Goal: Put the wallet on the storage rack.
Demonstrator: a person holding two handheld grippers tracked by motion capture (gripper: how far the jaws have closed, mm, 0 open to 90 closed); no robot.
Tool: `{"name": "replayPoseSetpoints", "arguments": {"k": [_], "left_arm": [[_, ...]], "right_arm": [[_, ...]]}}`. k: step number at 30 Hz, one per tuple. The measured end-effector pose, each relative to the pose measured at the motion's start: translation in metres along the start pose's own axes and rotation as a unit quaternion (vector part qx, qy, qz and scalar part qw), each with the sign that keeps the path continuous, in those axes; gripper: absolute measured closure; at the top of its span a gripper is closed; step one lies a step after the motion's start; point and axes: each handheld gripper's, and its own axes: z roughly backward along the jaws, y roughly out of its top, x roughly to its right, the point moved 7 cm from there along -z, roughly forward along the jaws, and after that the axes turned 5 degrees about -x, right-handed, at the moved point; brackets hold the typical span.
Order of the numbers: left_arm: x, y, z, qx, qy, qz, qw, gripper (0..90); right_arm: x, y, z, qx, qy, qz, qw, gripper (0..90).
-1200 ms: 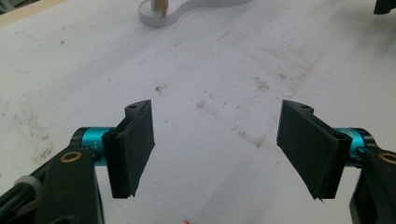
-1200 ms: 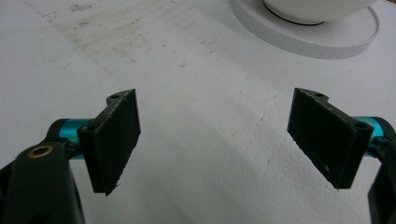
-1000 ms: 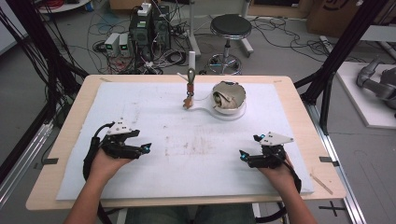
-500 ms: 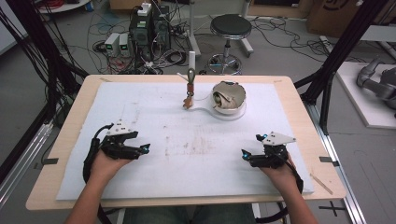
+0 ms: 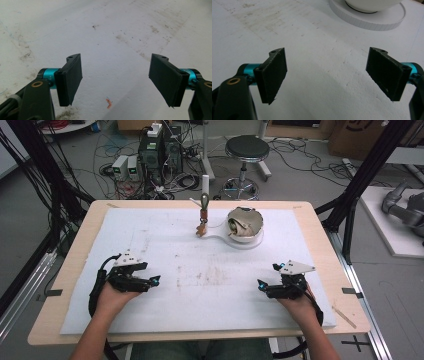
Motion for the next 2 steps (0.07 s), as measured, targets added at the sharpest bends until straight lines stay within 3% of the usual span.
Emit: {"name": "replayPoseSetpoints", "arguments": {"k": [2], "left_arm": [[-0.0010,-0.0011,0.0004,0.000,0.000,0.005,1.0000,26.8]], "right_arm": [[-0.0007,0.0001,-0.0011,-0.001,0.001,0.001,1.0000,17.4]]}}
